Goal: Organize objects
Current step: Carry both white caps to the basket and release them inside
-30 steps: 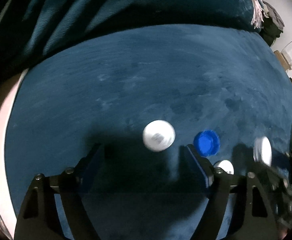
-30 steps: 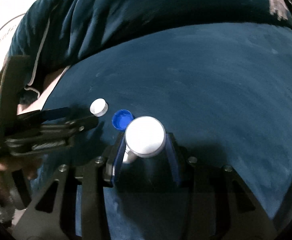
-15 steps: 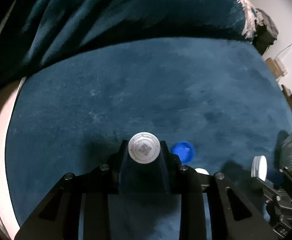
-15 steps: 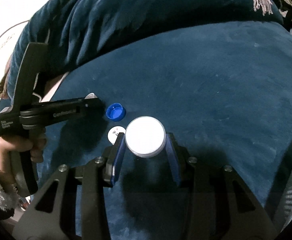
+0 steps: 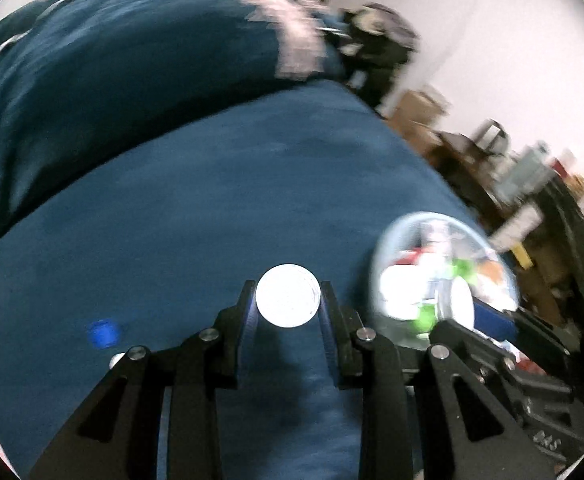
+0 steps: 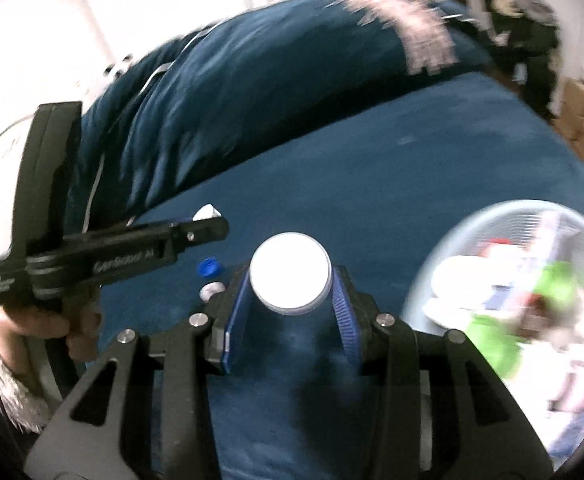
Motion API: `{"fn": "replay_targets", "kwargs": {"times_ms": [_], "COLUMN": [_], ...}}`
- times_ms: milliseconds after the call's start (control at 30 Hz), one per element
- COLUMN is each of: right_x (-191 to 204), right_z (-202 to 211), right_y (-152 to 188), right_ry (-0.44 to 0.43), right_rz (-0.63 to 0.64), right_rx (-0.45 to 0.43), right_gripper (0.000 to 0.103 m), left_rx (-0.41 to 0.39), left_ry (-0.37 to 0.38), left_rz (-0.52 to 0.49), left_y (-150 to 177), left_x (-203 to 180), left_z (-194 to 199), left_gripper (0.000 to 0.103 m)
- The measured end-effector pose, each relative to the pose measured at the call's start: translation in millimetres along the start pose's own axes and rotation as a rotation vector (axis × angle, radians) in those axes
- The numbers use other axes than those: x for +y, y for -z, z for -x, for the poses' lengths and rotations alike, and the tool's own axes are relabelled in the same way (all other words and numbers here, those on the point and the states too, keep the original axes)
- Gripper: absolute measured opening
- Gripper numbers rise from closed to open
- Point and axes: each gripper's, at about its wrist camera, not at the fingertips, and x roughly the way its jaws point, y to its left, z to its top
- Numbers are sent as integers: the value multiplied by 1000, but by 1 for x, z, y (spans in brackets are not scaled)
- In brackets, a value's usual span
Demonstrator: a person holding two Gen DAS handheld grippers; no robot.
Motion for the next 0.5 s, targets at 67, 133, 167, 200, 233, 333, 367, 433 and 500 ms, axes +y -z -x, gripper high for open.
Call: {"fn": "replay_targets", "kwargs": {"times_ms": [67, 133, 167, 200, 233, 333, 367, 433, 500], "right_x": [-28, -55, -71, -84, -97, -128, -132, -140, -145], "right_z": [19, 33, 40, 45, 50, 60, 60, 57, 53], "right_y": [0, 1, 2, 2, 4, 6, 6, 6, 4], "right_ry": [49, 103, 130, 147, 166, 213, 224, 229, 230], "right_rz": [-50, -98, -131, -159, -189, -261, -274, -300, -306], "right_rx": [-22, -40, -46, -49, -52, -65, -64, -53, -21], "right_gripper": [42, 42, 42, 42, 42, 42, 42, 43, 43], "left_rx": [21, 47, 62, 74, 88, 123, 133, 161, 175], "left_ry": [41, 76, 92, 103, 112, 127, 130, 129, 121], "left_rz": [-41, -84, -103, -127, -152, -184, -185, -187, -186], "left_y": [-4, -6, -6, -5, -2, 4, 5, 5, 6], "left_x": [-36, -68, -81, -93, -106, -126, -128, -131, -130], "left_z": [-13, -26, -30, -35, -37, -47, -50, -60, -62], "left_gripper": [30, 30, 30, 30, 30, 30, 30, 34, 58]}}
